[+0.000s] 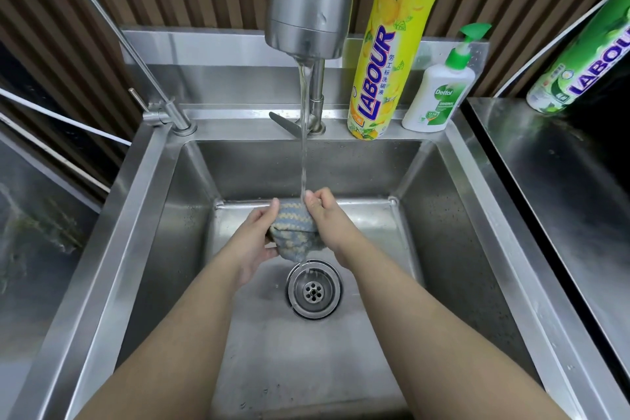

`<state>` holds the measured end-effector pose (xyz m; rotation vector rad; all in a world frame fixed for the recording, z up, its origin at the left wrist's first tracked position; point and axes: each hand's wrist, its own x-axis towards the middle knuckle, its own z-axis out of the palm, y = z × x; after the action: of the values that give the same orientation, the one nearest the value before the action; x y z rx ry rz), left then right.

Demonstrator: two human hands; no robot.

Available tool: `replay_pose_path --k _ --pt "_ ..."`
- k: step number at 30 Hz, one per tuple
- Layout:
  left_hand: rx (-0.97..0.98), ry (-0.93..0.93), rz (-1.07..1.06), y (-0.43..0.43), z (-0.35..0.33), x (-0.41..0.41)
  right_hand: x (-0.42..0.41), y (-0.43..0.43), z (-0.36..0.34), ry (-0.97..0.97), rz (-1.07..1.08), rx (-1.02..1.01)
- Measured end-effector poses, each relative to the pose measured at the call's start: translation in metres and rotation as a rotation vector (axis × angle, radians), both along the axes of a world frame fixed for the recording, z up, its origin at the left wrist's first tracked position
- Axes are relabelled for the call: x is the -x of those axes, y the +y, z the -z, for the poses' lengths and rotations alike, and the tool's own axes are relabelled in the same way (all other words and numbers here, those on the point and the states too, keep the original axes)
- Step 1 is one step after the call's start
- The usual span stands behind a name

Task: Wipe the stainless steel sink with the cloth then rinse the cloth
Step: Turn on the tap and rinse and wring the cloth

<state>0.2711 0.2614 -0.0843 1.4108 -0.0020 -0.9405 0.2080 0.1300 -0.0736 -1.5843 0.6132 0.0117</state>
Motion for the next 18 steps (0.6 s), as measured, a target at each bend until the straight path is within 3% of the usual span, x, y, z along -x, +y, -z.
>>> replay_pose_path --k 6,10,14,18 --pt "0.15 0.097 0.11 0.007 -0.001 -0.002 0.007 -0.007 0.006 -0.061 0.0 -0.483" --pt "0.091 0.062 0.197 0.009 -0.001 -0.003 0.01 -0.005 0.008 -0.096 0.039 -0.377" --pt "-0.088 -0.026 0.275 0.008 -0.002 -0.003 0.016 -0.005 0.005 0.009 -0.108 -0.105" --pt "0.002 0.055 0.211 0.01 -0.003 0.0 0.021 -0.008 0.003 -0.065 -0.162 -0.312"
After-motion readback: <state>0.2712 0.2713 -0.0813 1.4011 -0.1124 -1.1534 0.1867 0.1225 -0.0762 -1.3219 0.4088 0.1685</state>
